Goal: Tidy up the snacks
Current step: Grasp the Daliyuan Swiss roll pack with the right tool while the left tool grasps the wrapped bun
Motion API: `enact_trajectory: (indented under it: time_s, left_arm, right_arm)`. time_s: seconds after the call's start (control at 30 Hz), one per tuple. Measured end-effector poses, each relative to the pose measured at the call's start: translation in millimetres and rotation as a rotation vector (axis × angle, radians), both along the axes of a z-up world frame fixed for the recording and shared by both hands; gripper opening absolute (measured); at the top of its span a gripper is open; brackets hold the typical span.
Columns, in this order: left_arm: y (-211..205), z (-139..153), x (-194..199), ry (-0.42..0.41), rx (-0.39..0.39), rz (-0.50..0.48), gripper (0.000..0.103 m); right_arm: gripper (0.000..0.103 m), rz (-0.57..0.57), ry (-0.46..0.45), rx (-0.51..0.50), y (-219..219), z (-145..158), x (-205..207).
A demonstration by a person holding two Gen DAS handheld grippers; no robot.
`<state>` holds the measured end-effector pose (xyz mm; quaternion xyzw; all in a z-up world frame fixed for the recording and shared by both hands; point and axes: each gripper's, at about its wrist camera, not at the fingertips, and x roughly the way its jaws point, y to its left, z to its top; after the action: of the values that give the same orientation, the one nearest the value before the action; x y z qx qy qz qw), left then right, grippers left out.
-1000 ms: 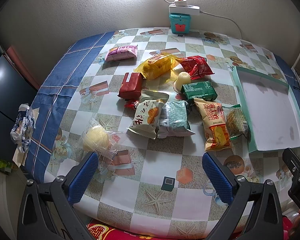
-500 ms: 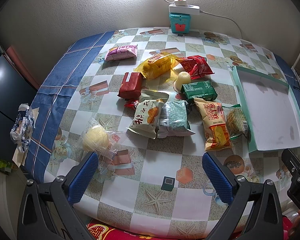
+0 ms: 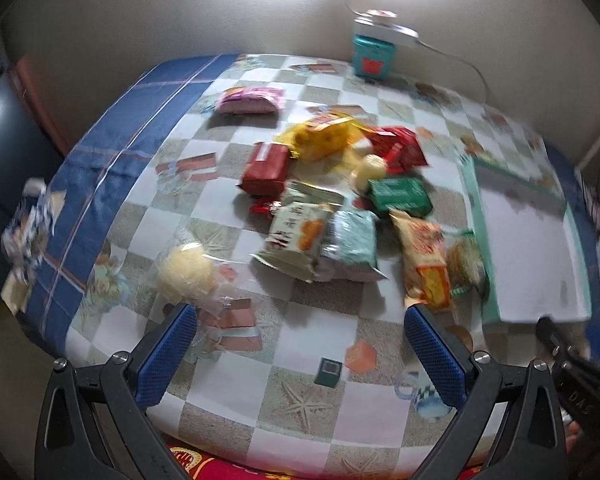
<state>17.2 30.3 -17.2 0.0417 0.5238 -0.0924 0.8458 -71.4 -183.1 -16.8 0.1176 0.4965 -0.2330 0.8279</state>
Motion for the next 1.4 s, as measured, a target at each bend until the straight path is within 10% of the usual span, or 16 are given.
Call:
enact_trajectory:
  time_s: [0.47,1.4]
  left_arm:
    - [113.1,-40.3,34.2,0.078,-0.148,0.342,0.103]
    - [102.8,-77.2,75.8,0.158,-0.155,0.299,0.097]
  right_arm:
    - [0.103,0.104,-0.013,0.171,23.5,-20.3,49.3]
    - [0.057,0.245,0.067,0.299,50.3,-68.1,122.0]
